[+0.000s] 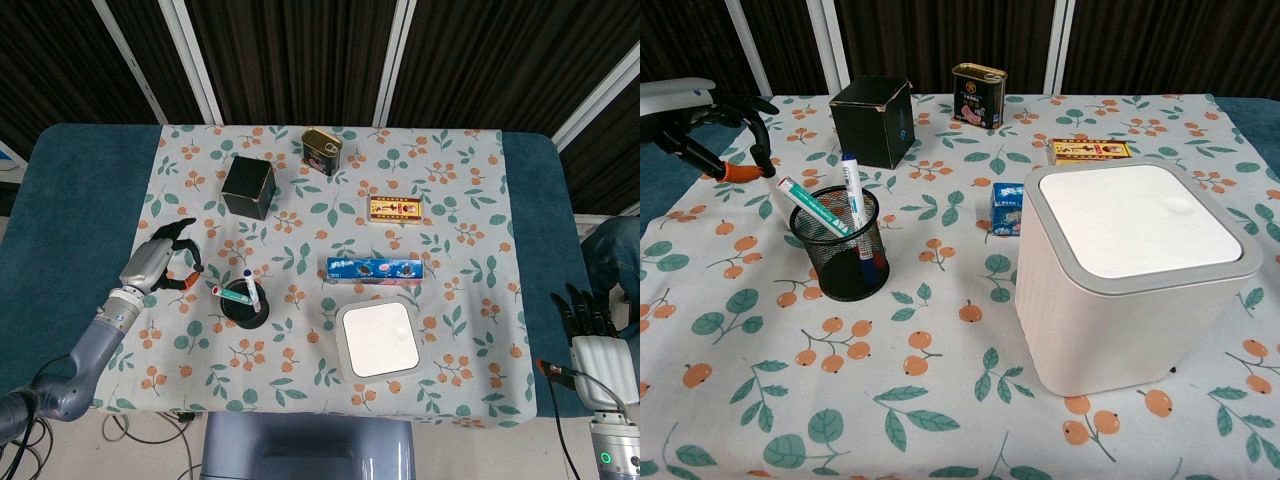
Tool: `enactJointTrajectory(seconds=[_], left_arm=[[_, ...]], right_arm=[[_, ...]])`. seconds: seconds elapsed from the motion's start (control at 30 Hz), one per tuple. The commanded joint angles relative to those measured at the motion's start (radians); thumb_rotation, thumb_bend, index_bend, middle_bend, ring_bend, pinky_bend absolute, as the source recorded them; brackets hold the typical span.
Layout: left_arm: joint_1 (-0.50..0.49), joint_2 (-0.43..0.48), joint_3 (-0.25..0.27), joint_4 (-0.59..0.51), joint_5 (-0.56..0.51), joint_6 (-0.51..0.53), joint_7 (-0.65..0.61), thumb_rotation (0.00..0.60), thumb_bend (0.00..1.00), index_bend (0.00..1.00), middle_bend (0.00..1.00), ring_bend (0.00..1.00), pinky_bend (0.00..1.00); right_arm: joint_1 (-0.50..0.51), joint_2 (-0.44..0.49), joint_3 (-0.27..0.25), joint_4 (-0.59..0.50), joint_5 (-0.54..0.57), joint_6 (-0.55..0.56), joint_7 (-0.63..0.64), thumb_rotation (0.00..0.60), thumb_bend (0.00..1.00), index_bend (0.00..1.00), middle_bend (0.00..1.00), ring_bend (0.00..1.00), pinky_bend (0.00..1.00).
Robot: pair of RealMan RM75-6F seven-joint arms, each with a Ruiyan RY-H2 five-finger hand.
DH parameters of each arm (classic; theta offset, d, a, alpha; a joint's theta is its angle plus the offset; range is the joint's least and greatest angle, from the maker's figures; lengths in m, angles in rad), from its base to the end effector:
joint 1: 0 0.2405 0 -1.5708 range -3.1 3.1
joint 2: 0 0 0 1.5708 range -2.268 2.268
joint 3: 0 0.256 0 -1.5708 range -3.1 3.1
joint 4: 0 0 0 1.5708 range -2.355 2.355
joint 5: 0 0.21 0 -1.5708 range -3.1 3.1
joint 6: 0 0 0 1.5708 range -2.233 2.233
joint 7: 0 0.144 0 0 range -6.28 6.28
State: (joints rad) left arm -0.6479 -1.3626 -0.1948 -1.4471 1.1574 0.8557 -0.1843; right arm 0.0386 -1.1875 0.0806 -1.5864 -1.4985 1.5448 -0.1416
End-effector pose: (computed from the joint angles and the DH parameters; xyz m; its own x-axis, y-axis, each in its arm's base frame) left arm -0.2140 0.3565 0.0442 0.0989 0.3693 0.9240 0.9894 -0.1354 -0.0518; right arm -0.3130 -0.1725 0.1519 0.4832 0.0628 0.8733 -0.8755 0.0440 0.4812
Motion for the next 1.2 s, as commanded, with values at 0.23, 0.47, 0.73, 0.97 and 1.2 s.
enactJointTrajectory(seconds=[0.23,0.47,0.73,0.97,1.2], left_arm=[[0.004,0.006,0.026,-0.018,0.013,0.012,0.049,0.6,0.35,0.58,0.04,0.0,0.0],[0.026,0.056,0.059,-0.038,0.071,0.015,0.018,0.6,0.19,0.43,0.01,0.0,0.0],[0.047,0.161,0.102,-0.107,0.136,0.012,0.016,0.6,0.18,0.36,0.01,0.0,0.0],[0.144,0.211,0.099,-0.165,0.147,0.214,0.099,0.6,0.18,0.31,0.01,0.0,0.0],[0.275,0.187,0.095,-0.243,0.1,0.508,0.403,0.6,0.18,0.23,0.0,0.0,0.0]], right_arm=[[0.0,0.001,-0.002,0.0,-0.004,0.0,0.002,0.6,0.18,0.12,0.0,0.01,0.2],[0.0,-0.001,-0.001,0.001,-0.005,0.002,-0.002,0.6,0.18,0.12,0.0,0.01,0.2],[0.0,-0.004,-0.001,0.001,-0.005,0.004,-0.007,0.6,0.18,0.12,0.0,0.01,0.2],[-0.001,-0.004,-0.001,0.002,-0.004,0.004,-0.007,0.6,0.18,0.12,0.0,0.01,0.2],[-0.001,-0.003,0.0,0.001,-0.003,0.004,-0.008,0.6,0.18,0.12,0.0,0.01,0.2]])
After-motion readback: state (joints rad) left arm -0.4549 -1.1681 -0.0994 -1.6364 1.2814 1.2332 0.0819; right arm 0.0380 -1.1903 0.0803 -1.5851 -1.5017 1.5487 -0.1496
